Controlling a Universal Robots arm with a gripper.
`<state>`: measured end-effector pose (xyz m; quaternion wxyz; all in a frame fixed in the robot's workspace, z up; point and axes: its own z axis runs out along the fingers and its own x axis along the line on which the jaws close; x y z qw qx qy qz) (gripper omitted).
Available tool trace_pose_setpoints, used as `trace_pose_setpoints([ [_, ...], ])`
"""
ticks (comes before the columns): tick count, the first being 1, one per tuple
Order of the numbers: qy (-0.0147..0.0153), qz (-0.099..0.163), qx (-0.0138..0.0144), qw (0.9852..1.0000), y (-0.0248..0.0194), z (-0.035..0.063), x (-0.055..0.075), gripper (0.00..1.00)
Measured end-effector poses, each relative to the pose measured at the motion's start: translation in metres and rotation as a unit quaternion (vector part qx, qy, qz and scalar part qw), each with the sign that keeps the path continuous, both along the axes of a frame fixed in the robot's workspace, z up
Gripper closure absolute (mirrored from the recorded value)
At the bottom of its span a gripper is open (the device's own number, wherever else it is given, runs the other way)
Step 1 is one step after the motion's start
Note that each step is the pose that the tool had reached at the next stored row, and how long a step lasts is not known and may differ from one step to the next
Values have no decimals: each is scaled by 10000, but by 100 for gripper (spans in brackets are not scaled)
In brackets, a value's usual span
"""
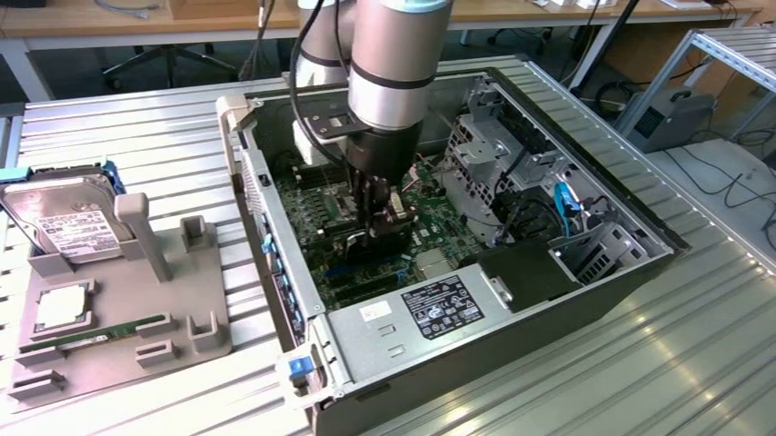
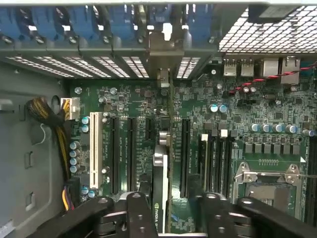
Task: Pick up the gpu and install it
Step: 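Press down on the gpu until it lock into place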
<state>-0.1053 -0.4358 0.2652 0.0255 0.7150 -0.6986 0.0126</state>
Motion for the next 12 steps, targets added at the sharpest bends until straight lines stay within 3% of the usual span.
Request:
trace_pose_setpoints([
  [2, 1, 0, -2, 10000, -2, -12, 0, 71],
  [9, 0, -1, -1, 10000, -20, -19, 0, 74],
  [12, 2, 0, -22, 10000, -26, -35, -1, 74],
])
